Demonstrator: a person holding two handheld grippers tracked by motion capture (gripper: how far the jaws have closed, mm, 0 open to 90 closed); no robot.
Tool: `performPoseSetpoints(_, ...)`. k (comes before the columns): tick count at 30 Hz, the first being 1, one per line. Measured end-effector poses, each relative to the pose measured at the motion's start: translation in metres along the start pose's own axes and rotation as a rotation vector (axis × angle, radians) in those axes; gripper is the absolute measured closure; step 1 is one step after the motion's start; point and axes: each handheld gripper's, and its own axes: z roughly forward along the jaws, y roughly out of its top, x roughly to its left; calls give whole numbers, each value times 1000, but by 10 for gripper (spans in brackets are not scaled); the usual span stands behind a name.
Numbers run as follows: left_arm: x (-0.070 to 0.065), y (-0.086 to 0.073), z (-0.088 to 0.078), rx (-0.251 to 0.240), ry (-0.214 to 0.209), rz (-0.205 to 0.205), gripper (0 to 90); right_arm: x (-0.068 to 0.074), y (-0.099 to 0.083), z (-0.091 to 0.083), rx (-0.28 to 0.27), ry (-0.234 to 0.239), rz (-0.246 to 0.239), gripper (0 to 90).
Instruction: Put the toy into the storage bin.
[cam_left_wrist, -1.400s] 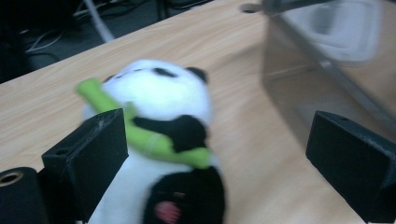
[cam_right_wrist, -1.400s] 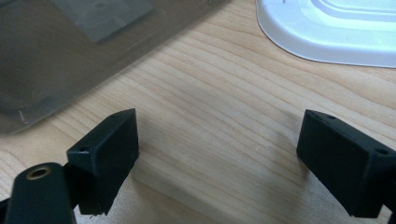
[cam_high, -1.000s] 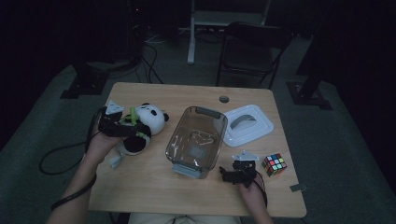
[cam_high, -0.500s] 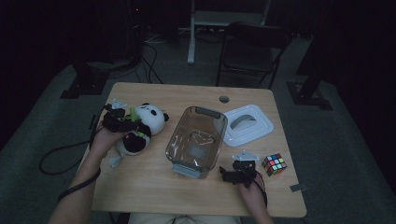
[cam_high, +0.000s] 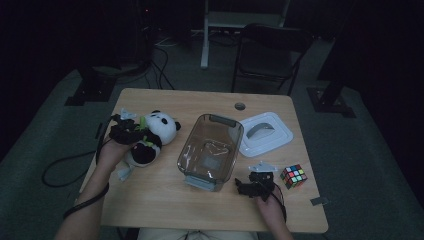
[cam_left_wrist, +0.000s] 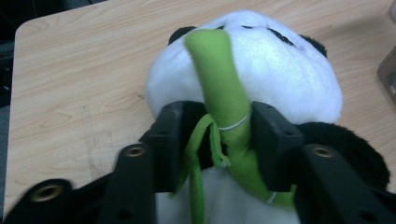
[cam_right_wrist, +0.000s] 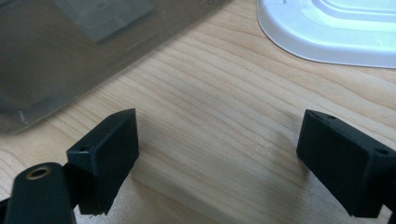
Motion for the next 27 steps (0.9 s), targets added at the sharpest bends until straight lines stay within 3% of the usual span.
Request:
performPoseSetpoints(7, 5, -2, -8, -55, 1, -46, 683, -1, 3, 3, 3, 12, -5, 122)
performPoseSetpoints(12, 11, -2, -20, -68, -6, -81, 689, 0, 12, 1, -34, 70, 19, 122)
performPoseSetpoints(18, 14, 0, -32, -105, 5, -102, 689, 16, 20, 3, -57, 74, -36, 126)
performPoseSetpoints(27, 15, 11, -52, -167, 16, -142, 690, 33, 30, 14, -59, 93, -48, 126)
